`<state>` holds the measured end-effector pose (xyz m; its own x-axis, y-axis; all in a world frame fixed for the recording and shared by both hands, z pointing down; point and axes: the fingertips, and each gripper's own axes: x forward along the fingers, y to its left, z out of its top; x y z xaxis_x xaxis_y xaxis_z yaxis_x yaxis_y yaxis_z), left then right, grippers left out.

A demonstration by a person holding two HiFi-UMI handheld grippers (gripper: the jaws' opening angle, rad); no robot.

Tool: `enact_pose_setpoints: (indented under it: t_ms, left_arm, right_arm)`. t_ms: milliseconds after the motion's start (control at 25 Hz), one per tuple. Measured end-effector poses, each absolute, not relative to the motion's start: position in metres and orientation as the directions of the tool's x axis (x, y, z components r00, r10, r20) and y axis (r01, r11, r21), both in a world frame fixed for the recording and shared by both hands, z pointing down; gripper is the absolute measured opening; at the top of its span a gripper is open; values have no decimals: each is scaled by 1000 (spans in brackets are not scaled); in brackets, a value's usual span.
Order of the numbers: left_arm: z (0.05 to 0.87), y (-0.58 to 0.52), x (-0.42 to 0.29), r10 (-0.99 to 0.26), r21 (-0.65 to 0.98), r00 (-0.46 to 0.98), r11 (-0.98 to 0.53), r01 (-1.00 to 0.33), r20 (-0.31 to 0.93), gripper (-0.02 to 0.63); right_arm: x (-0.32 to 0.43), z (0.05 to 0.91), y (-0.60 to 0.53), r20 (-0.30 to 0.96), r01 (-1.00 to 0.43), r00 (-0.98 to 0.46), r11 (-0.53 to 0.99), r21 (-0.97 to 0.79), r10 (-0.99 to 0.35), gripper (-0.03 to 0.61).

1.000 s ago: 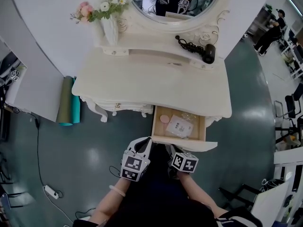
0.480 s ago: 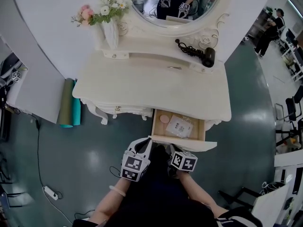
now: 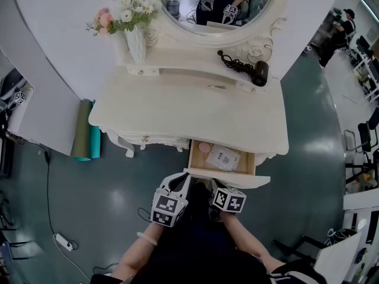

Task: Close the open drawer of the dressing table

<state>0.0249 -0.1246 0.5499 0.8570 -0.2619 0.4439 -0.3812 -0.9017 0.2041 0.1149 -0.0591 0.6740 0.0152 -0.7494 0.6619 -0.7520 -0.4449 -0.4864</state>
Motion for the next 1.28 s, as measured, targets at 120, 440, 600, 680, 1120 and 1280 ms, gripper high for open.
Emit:
enact_pose_setpoints:
  t_ms: [120,440,600,680,1120,1280]
  left_arm:
    - [551,-127,29,-262,203,855,-901,-383,448,20]
    - [554,-140,36,-274,223,850,-887,-404,450,20]
    - [555,-148,38,-288,220,845,-882,-418,451,20]
    - [555,-152,39,-294,219,843,-879,-424,452,20]
    - [560,-177,48,-312,221,832,-867,-447,459,20]
    - [562,-184,54,-312,222,830,-866,-449,462,20]
  right_arm:
    - [119,675,-63,661,-754,21,-446,-483,-750,12]
    - [131,675,-77,655,-753,19,-442,-487,-755,12]
    - [138,673,-87,650,-756,24,-439,-485,-760,12]
    - [142,672,-92,647,-759,30,-439,-481,-762,12]
    - [160,672,-114,646,-773,34,-430,-467,-763,12]
    - [166,672,-121,647,-781,38,-427,-456,-761,12]
